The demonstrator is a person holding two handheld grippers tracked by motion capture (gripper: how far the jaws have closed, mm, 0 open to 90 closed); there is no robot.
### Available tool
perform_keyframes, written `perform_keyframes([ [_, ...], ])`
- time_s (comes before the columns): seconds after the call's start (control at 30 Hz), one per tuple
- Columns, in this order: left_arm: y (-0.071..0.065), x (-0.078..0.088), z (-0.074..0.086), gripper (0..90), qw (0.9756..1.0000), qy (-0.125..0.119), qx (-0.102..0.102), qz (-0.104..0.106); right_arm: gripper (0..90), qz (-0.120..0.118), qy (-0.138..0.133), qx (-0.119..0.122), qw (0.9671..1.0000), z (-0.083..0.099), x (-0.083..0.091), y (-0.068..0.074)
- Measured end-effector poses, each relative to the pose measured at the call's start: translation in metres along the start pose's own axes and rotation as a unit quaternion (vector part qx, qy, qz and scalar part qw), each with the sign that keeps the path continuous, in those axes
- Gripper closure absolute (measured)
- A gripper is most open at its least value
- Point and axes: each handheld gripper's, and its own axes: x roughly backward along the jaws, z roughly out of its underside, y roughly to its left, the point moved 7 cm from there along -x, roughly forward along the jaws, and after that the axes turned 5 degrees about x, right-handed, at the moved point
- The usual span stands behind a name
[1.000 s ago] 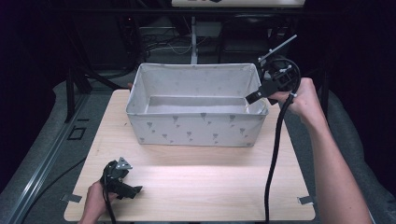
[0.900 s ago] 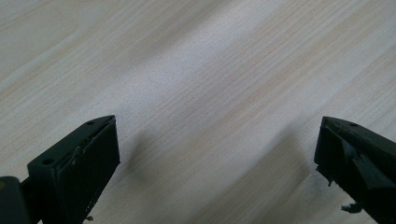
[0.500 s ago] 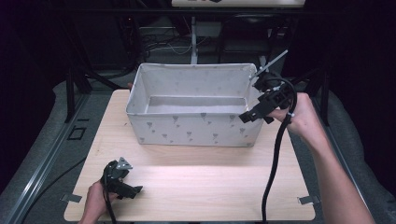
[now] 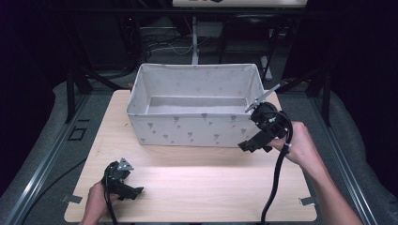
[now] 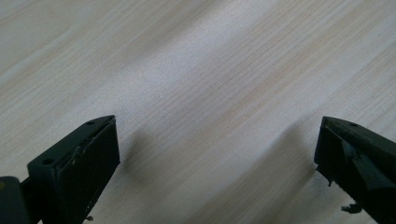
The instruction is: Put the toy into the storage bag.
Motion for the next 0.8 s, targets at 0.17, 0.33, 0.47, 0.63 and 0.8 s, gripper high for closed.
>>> perform_keyframes([
  [0.17,0.000,0.000,0.000,0.3,1.0000,0.001,0.000,0.000,5.1,-0.013,0.010,-0.005,0.9999,0.017,-0.020,0.006],
  [0.33,-0.001,-0.001,0.000,0.3,1.0000,0.002,-0.001,0.000,5.0,-0.022,0.022,-0.014,0.9994,0.036,-0.043,0.009],
  [0.47,-0.001,-0.001,0.000,0.3,1.0000,0.003,-0.003,0.000,4.9,-0.037,0.020,-0.031,0.9986,0.051,-0.063,0.011],
  [0.63,-0.001,-0.001,0.000,0.3,1.0000,0.004,-0.002,0.001,4.9,-0.037,0.046,-0.037,0.9976,0.070,-0.090,0.010],
  [0.8,-0.001,-0.001,-0.001,0.3,1.0000,0.002,-0.003,0.001,5.1,-0.020,0.064,-0.045,0.9967,0.086,-0.113,0.006],
])
